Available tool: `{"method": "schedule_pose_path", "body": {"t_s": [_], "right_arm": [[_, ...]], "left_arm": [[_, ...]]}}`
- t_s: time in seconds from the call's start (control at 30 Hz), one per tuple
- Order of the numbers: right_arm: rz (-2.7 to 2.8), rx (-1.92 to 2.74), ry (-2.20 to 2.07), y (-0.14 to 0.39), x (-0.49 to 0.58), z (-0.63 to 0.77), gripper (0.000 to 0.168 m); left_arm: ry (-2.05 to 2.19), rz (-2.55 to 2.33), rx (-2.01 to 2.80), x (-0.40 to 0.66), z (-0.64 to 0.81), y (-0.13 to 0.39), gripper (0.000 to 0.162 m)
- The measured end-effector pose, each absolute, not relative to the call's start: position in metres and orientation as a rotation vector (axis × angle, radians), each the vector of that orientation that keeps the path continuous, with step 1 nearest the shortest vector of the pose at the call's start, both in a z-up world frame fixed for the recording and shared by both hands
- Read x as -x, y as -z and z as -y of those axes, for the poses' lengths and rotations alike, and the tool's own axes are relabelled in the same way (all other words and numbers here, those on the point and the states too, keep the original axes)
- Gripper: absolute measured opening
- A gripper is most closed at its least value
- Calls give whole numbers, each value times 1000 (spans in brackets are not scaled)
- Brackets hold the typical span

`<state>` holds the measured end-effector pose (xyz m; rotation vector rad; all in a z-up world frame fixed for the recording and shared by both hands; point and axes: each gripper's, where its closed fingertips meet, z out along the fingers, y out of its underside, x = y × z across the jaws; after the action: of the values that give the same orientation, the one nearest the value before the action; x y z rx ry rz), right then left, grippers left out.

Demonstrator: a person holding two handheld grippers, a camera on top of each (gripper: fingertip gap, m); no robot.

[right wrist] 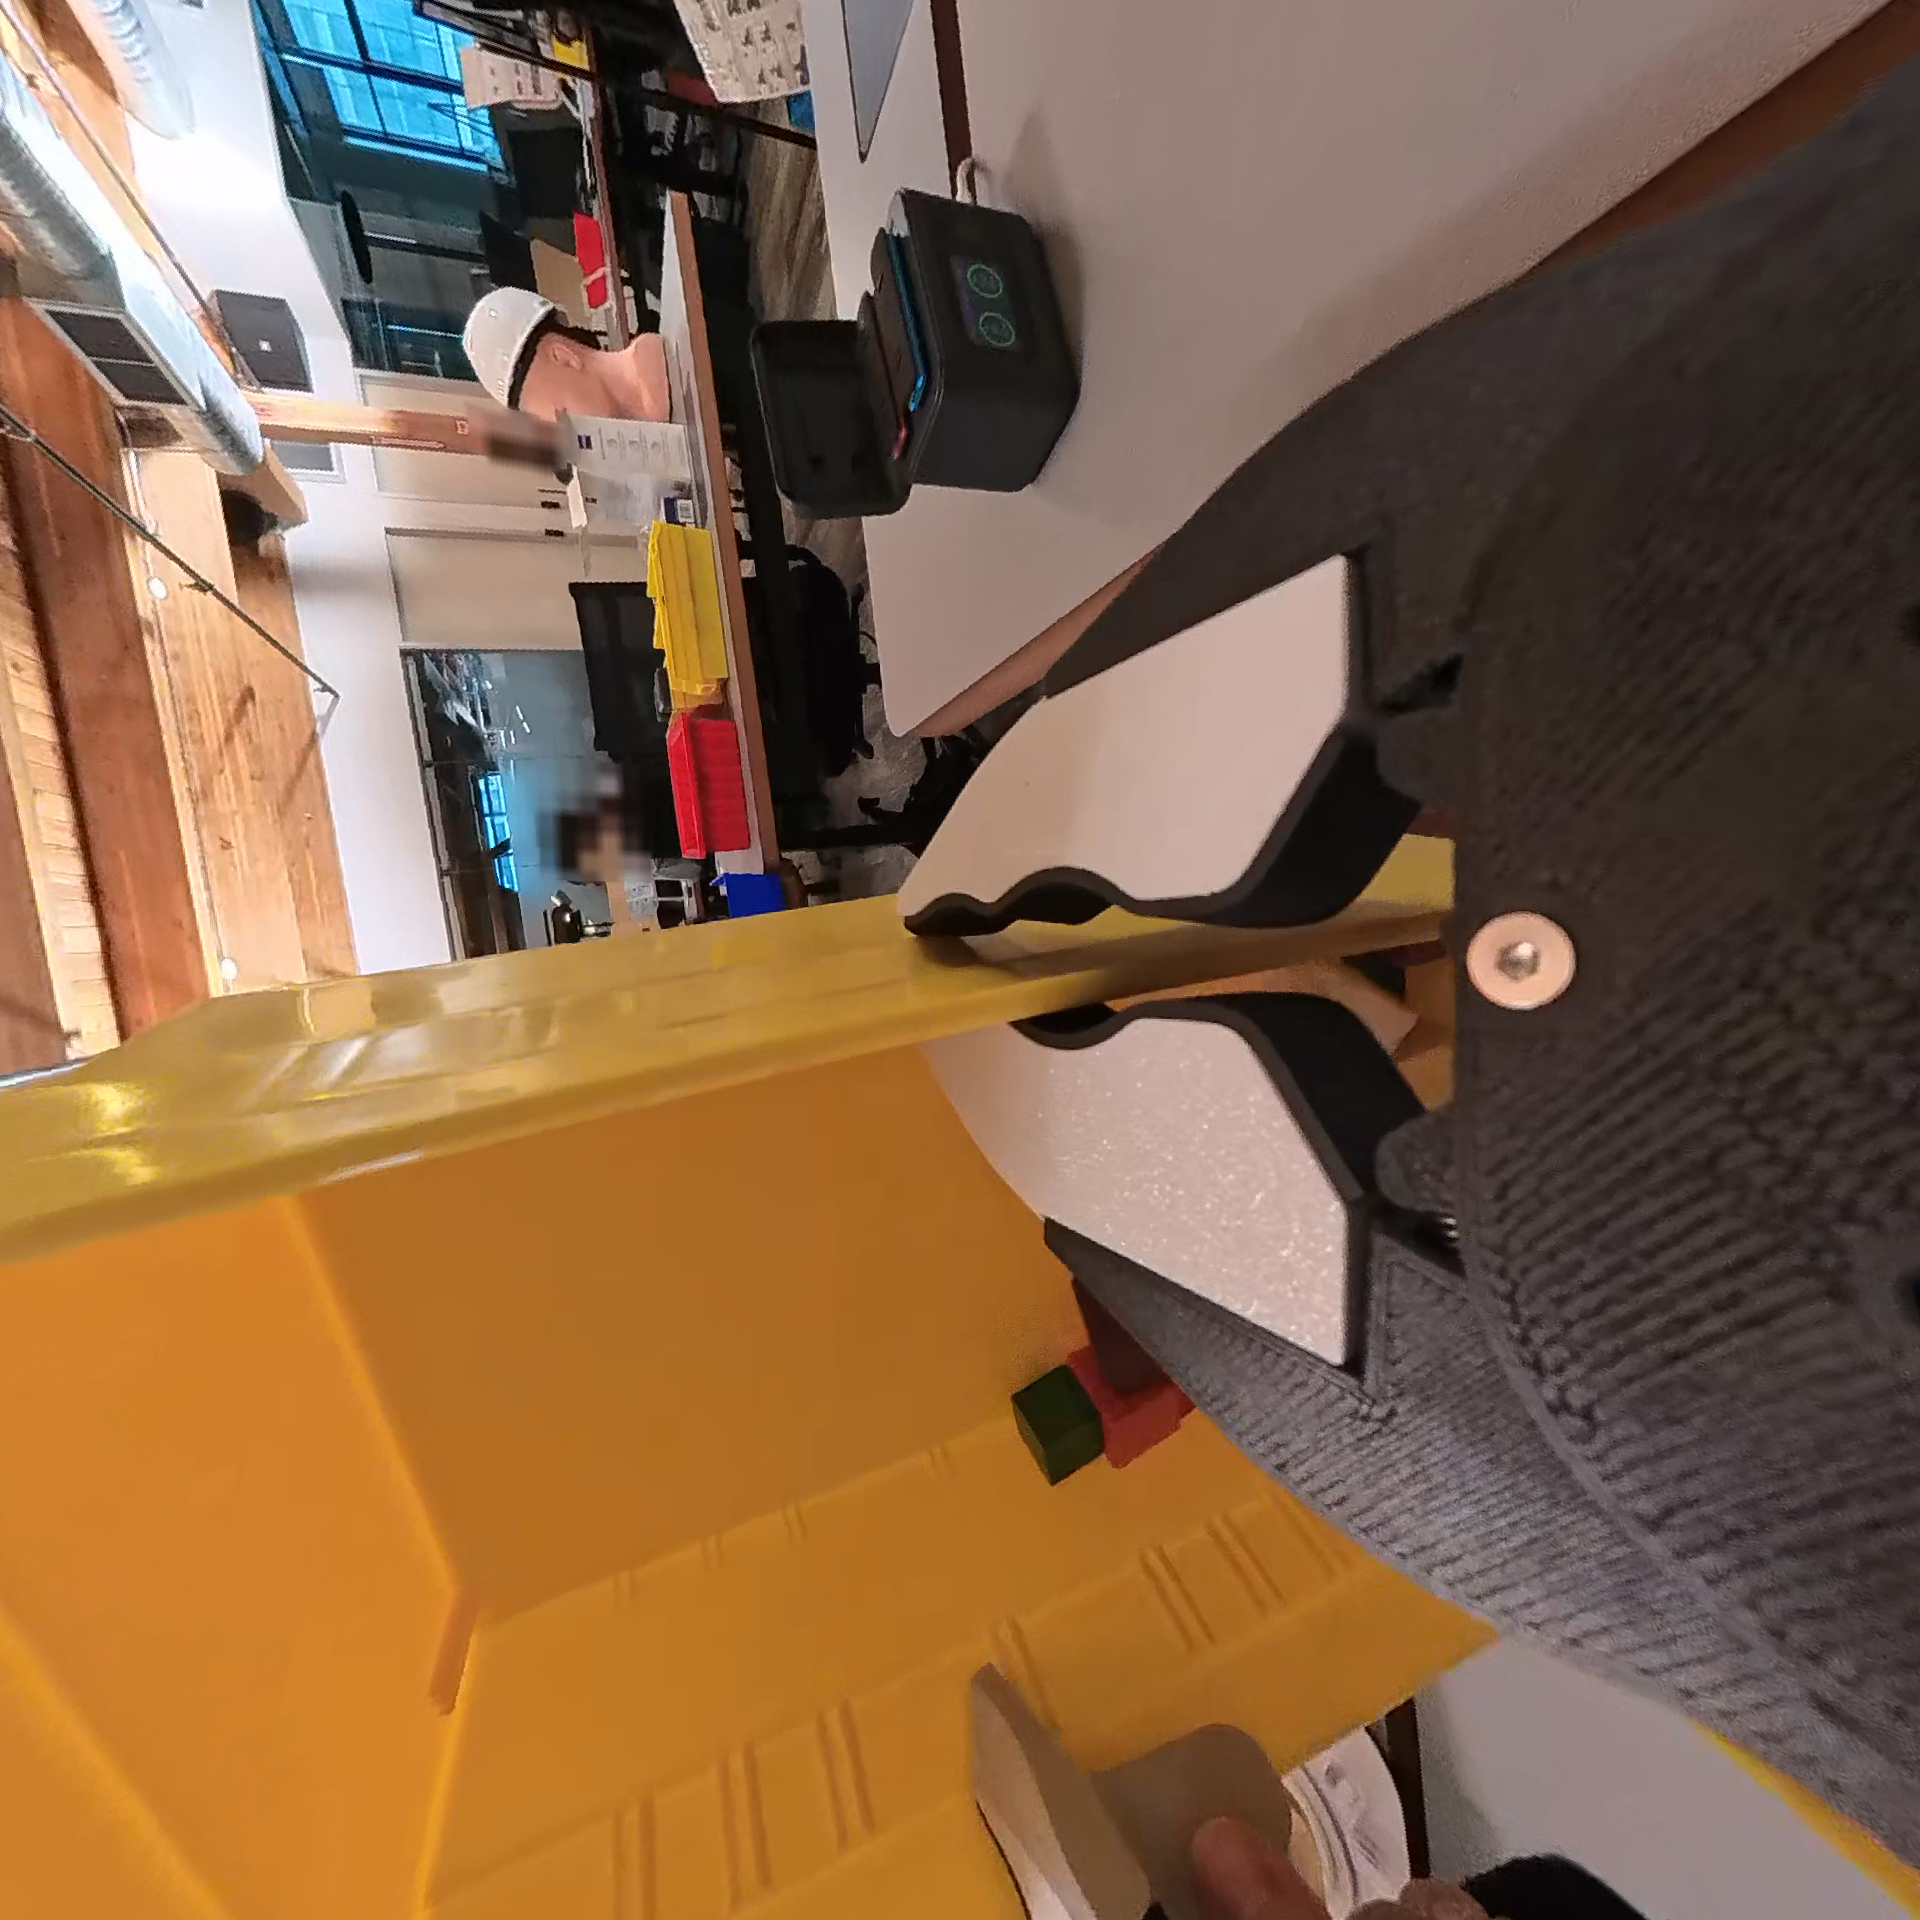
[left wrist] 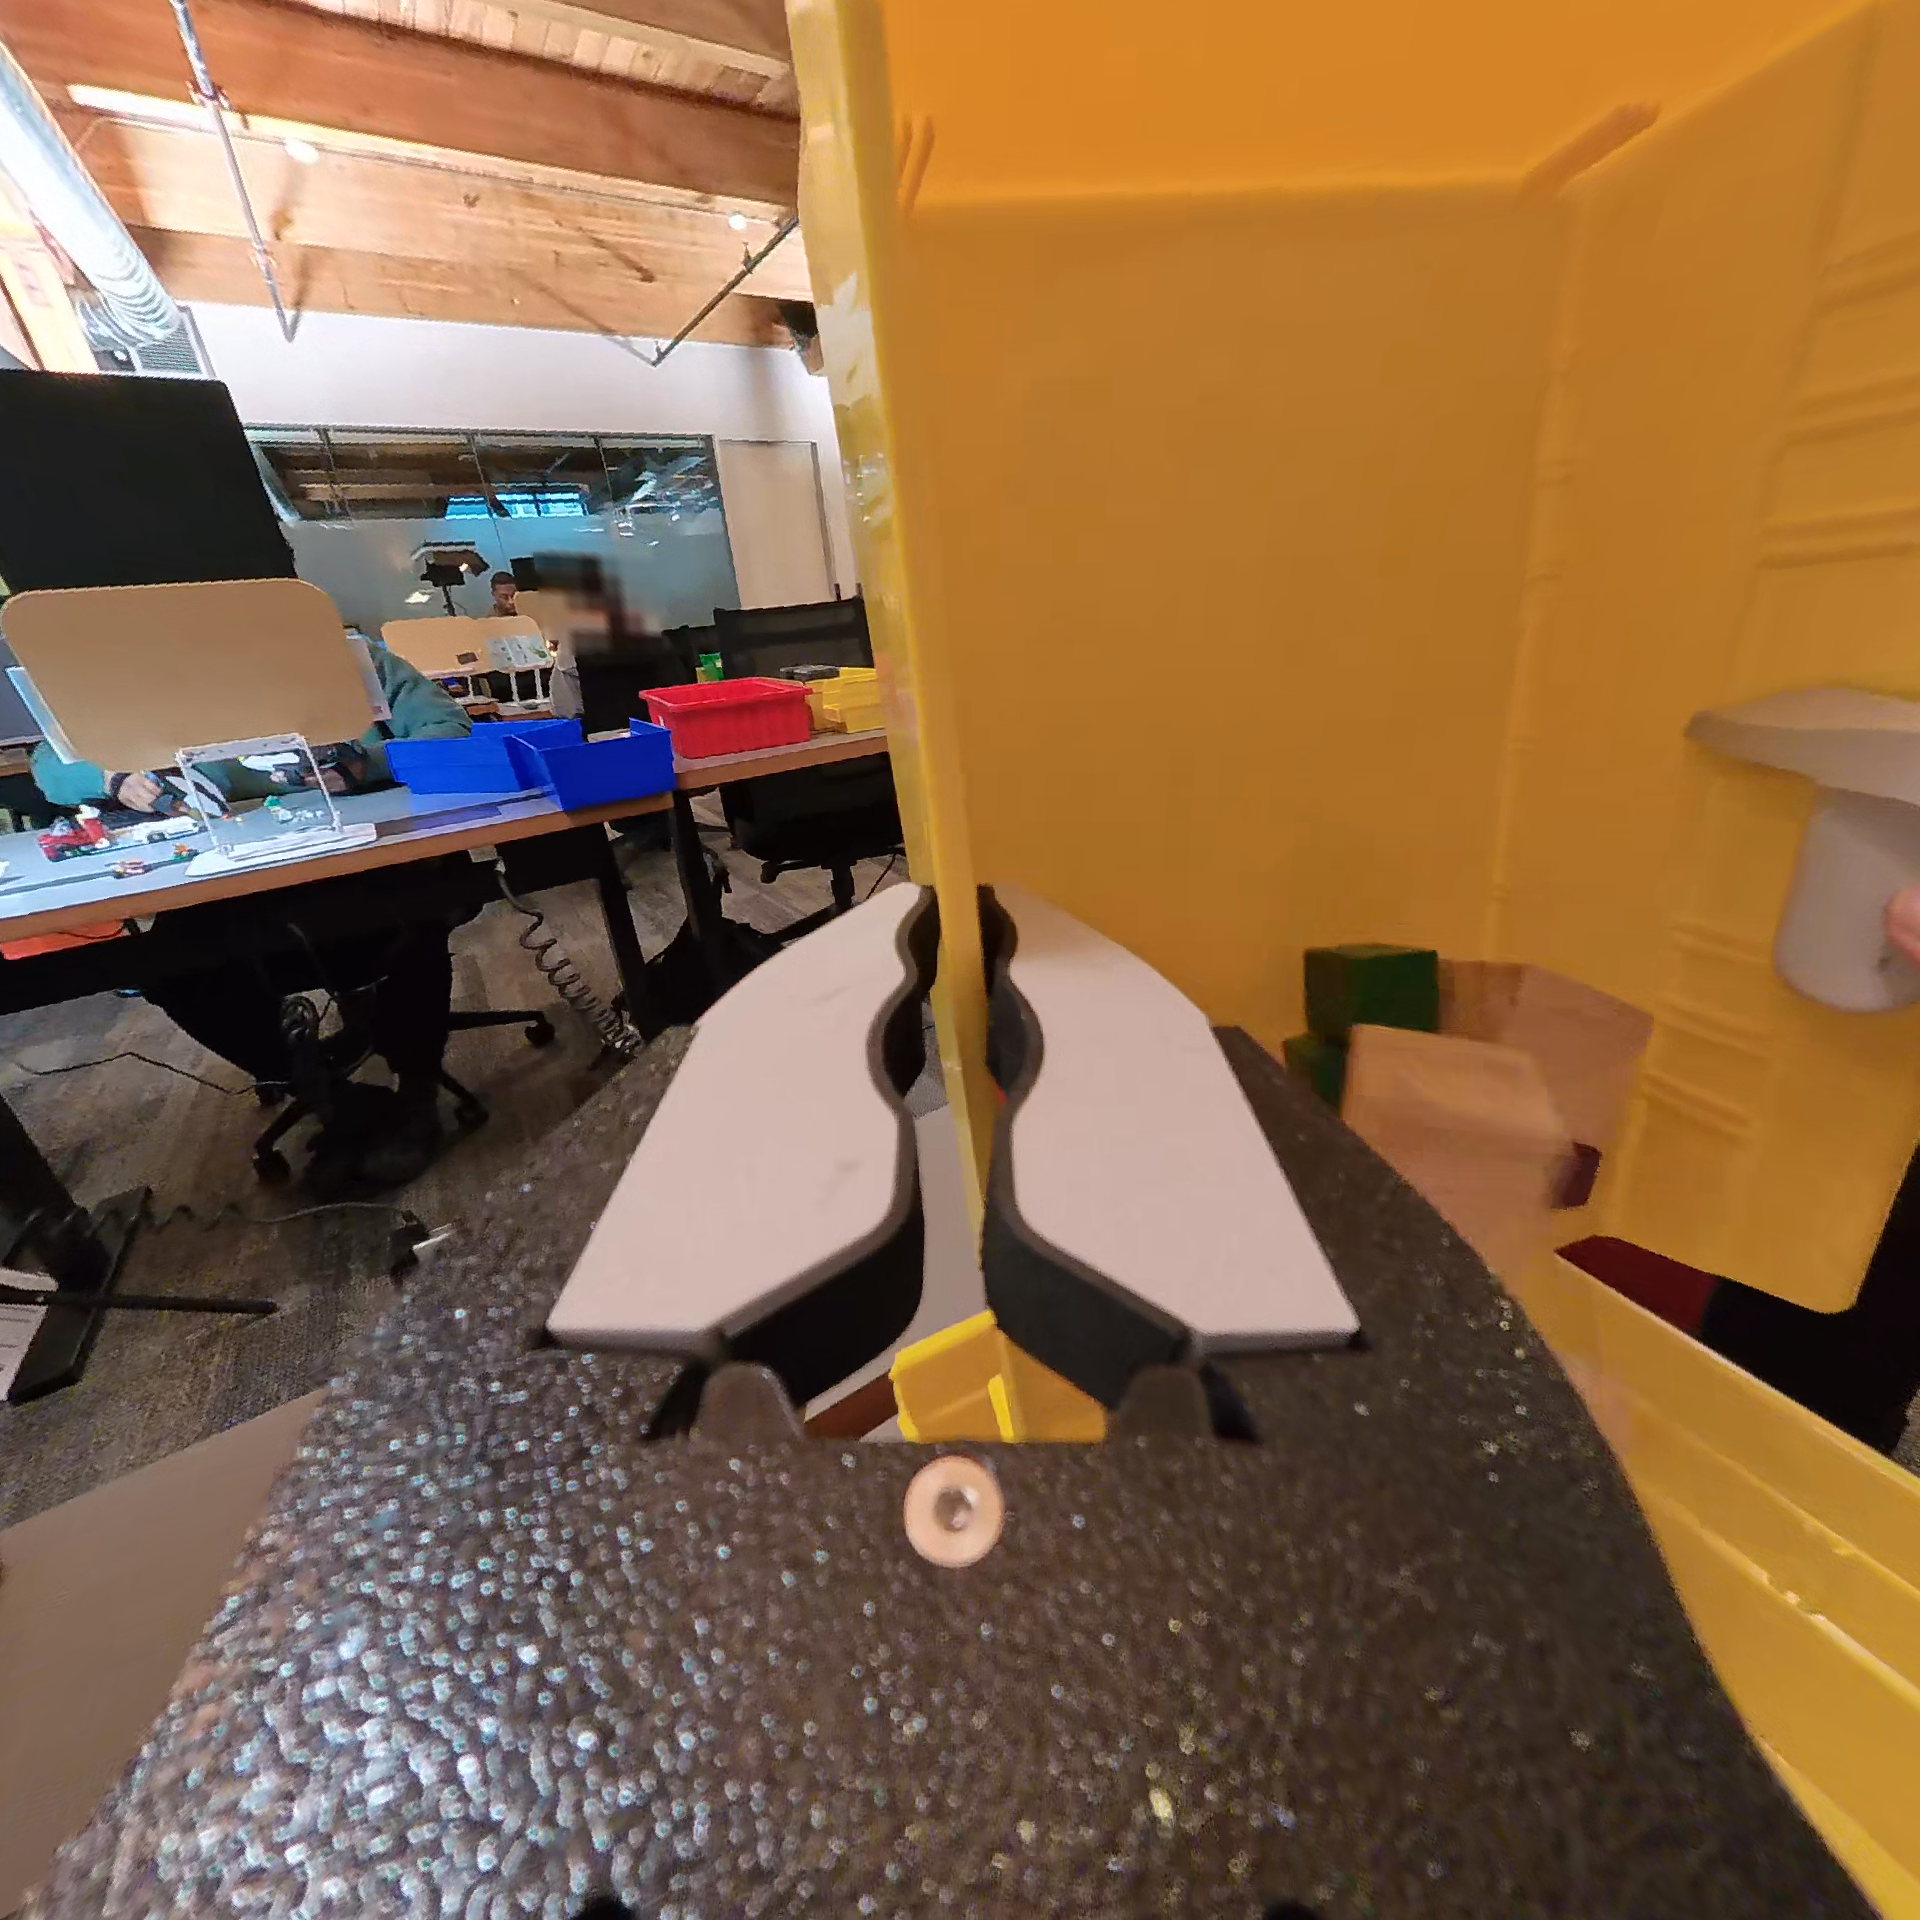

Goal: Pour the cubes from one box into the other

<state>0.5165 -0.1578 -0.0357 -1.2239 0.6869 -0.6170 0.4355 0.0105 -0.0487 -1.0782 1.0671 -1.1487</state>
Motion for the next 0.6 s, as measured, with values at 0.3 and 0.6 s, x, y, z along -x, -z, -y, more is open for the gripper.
{"method": "schedule_pose_path", "body": {"t_s": [0.3,0.6], "right_arm": [[-643,1188,615,22,-514,158,9],[-615,1157,602,23,-508,157,9]], "left_arm": [[1162,-1047,1028,-432,-9,38,8],[1169,-1036,977,-422,-7,33,9]]}}
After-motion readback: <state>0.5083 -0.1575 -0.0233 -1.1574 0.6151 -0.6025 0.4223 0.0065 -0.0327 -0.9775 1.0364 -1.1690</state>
